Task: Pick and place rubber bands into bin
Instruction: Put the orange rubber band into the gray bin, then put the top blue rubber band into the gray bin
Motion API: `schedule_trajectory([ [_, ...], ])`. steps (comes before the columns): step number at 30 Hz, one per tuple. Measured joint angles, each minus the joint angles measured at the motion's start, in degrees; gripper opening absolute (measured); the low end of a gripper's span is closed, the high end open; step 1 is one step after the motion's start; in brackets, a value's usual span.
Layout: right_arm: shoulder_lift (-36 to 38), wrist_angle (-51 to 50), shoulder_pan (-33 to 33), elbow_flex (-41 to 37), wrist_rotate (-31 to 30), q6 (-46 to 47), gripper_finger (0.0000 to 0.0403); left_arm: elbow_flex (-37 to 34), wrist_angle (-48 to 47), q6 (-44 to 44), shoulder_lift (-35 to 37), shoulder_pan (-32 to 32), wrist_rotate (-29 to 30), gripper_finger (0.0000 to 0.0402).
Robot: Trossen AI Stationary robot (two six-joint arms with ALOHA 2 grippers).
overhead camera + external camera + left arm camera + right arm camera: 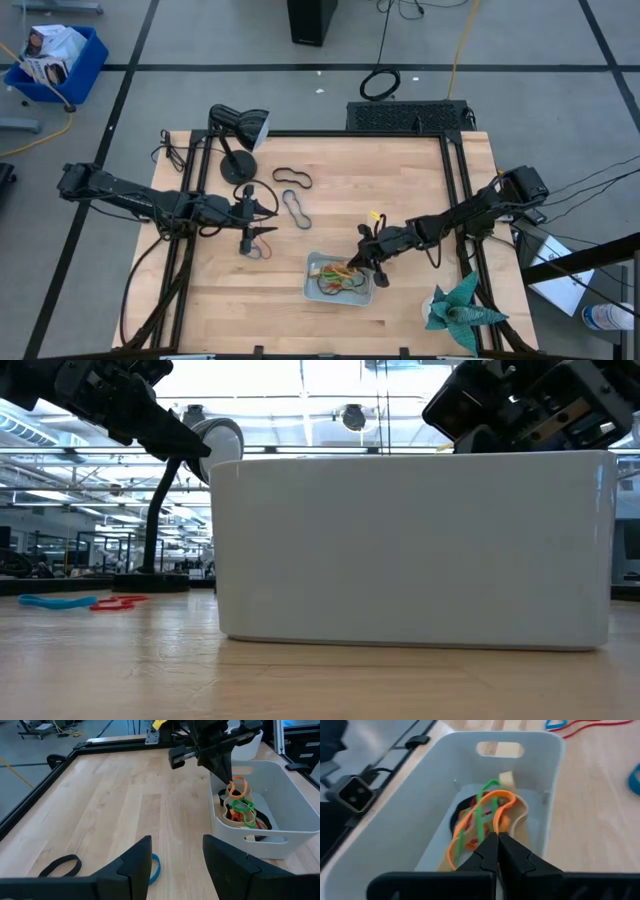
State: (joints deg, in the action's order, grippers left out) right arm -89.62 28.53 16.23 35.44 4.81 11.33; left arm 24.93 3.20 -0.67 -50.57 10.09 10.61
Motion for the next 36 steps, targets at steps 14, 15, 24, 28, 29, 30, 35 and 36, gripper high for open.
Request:
schedule_trajectory([
  [14, 0.0, 0.0, 0.0, 0.0, 1.5, -0.1, 0.0017, 0.0, 0.0, 0.0, 0.0, 0.0, 0.0, 0.0184],
  [15, 0.0, 0.0, 0.0, 0.0, 1.5, -0.1, 0.0019, 0.0, 0.0, 0.0, 0.0, 0.0, 0.0, 0.0184],
  [24, 0.0, 0.0, 0.0, 0.0, 1.5, 0.0, 0.004, 0.0, 0.0, 0.0, 0.0, 0.0, 0.0, 0.0184],
  [28, 0.1, 0.0, 0.0, 0.0, 1.5, -0.3, 0.005, 0.0, 0.0, 0.0, 0.0, 0.0, 0.0, 0.0184],
  [29, 0.1, 0.0, 0.0, 0.0, 1.7, -0.3, 0.0051, 0.0, 0.0, 0.0, 0.0, 0.0, 0.0, 0.0184],
  [30, 0.1, 0.0, 0.0, 0.0, 2.3, -0.4, 0.0052, 0.0, 0.0, 0.0, 0.0, 0.0, 0.0, 0.0184],
  [35, 1.4, -0.5, -0.1, 0.1, 5.4, -0.4, 0.0048, 0.0, 0.0, 0.0, 0.0, 0.0, 0.0, 0.0184],
  [36, 2.0, -0.6, -0.2, 0.1, 5.9, -0.4, 0.0049, 0.0, 0.0, 0.0, 0.0, 0.0, 0.0, 0.0184],
])
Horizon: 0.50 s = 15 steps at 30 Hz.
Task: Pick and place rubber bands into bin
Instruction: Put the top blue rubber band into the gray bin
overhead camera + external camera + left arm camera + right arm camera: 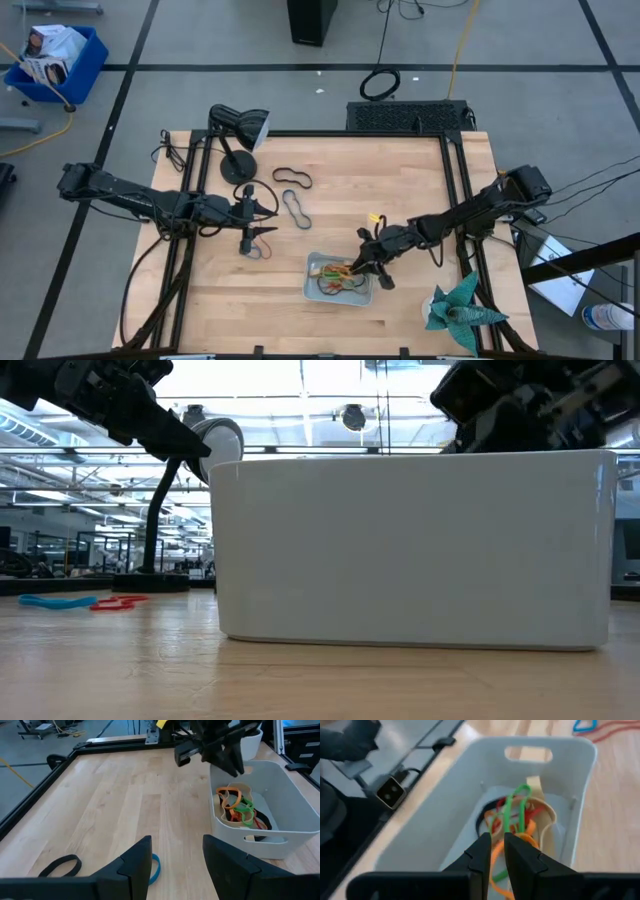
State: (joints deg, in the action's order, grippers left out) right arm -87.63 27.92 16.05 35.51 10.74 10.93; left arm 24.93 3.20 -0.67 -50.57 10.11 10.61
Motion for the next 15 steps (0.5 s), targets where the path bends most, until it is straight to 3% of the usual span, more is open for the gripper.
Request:
schedule_trajectory([
  [9, 9.4, -1.7, -0.7, 0.0, 0.0, -1.7, 0.0086, 0.0, 0.0, 0.0, 0.0, 0.0, 0.0, 0.0184],
  [15, 22.4, -10.0, -4.0, 0.2, -0.1, -1.5, 0.0116, 0.0, 0.0, 0.0, 0.0, 0.0, 0.0, 0.0184],
])
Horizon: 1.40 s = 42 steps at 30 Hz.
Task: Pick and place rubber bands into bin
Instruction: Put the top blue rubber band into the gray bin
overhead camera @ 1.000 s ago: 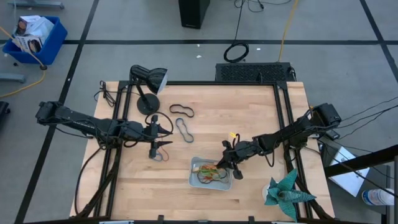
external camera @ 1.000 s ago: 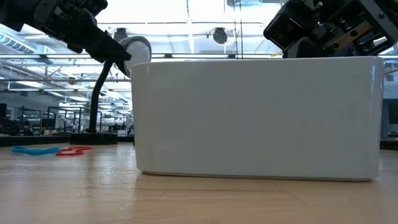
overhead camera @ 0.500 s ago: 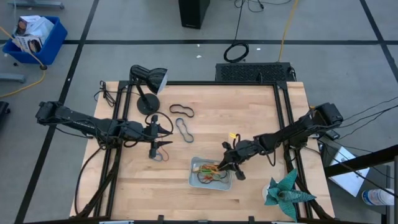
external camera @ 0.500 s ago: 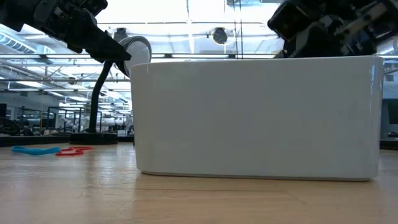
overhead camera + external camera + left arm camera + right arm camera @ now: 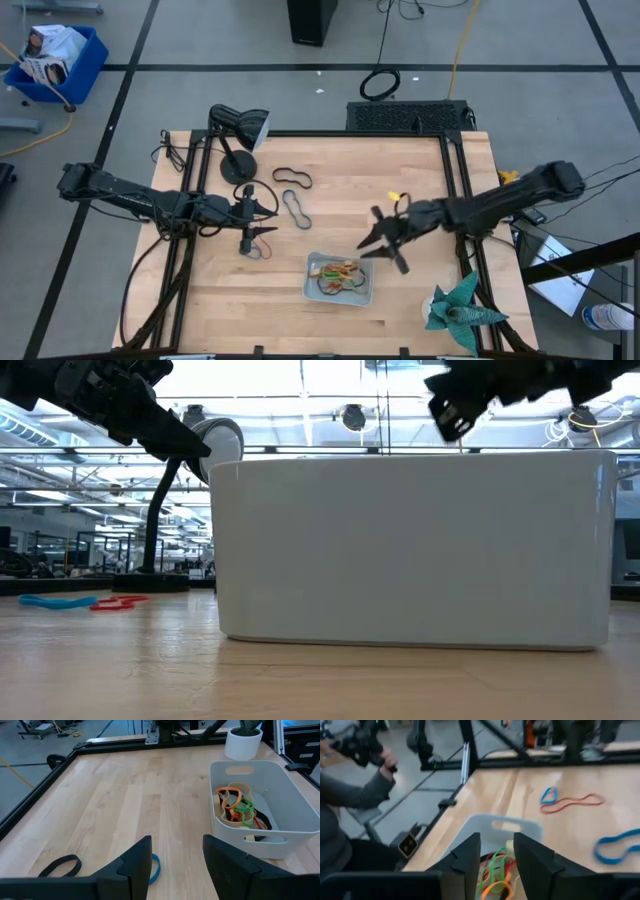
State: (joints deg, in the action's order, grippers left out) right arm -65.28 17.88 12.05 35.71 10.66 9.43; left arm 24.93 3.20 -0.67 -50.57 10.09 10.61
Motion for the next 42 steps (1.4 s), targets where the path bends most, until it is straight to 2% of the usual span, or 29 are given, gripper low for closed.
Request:
schedule_trajectory([
  [11, 22.2, -10.3, -5.1, 0.2, -0.6, -9.7, 0.0119, 0.0, 0.0, 0.0, 0.0, 0.0, 0.0, 0.0184],
  [18, 28.6, -22.1, -5.4, 0.1, -9.1, -10.2, 0.0122, 0.0, 0.0, 0.3, 0.0, 0.0, 0.0, 0.0184],
  [21, 30.6, -21.3, -5.4, -2.2, -9.2, -11.1, 0.0123, 0.0, 0.0, 0.3, 0.0, 0.0, 0.0, 0.0184],
  [29, 39.8, -13.8, -6.0, -14.2, -9.2, -11.1, 0.0119, 0.0, 0.0, 0.4, 0.0, 0.0, 0.0, 0.0184],
  [38, 55.0, -15.2, -9.3, -20.6, -9.7, -10.5, 0.0119, 0.0, 0.0, 0.3, 0.0, 0.0, 0.0, 0.0184],
  [42, 59.6, -22.2, -10.3, -20.8, -15.4, -9.1, 0.0119, 0.0, 0.0, 0.2, 0.0, 0.0, 0.0, 0.0184],
])
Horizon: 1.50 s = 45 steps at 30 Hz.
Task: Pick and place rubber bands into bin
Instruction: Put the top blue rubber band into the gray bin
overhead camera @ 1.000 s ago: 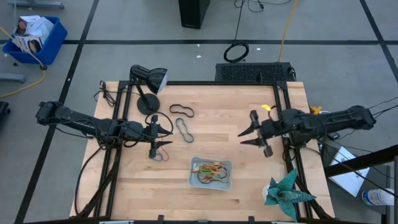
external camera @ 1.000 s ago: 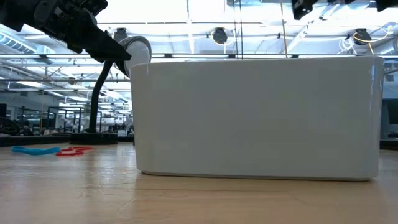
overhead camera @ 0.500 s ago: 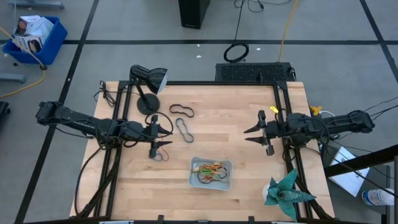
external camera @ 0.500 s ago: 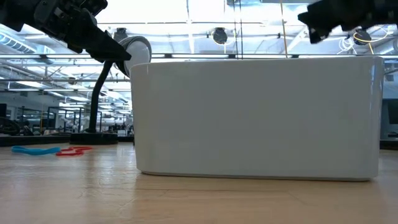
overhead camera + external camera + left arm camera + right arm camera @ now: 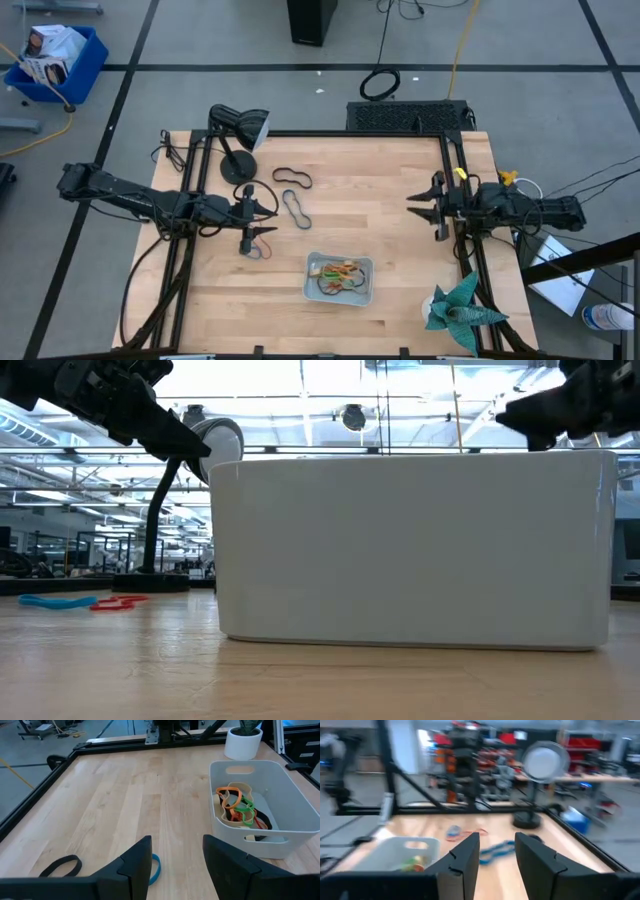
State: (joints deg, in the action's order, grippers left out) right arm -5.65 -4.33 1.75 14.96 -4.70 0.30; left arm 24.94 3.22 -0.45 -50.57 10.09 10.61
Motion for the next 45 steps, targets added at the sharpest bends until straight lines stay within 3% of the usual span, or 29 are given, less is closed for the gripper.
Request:
schedule_trajectory([
  [3, 2.0, -2.8, -0.3, 0.0, -2.8, 0.4, 0.0117, 0.0, 0.0, 0.2, 0.0, 0.0, 0.0, 0.0184],
  [10, 3.4, -2.7, -0.3, -1.8, -2.8, -2.1, 0.012, 0.0, 0.0, 0.2, 0.0, 0.0, 0.0, 0.0184],
  [22, 3.3, 13.7, -0.3, -12.3, -2.8, -4.0, 0.0118, 0.0, 0.0, 0.2, 0.0, 0.0, 0.0, 0.0184],
  [45, 3.3, 12.2, -0.3, -13.2, -2.9, -4.7, 0.0119, 0.0, 1.6, -4.4, 0.0, 0.0, 0.0, 0.0184],
])
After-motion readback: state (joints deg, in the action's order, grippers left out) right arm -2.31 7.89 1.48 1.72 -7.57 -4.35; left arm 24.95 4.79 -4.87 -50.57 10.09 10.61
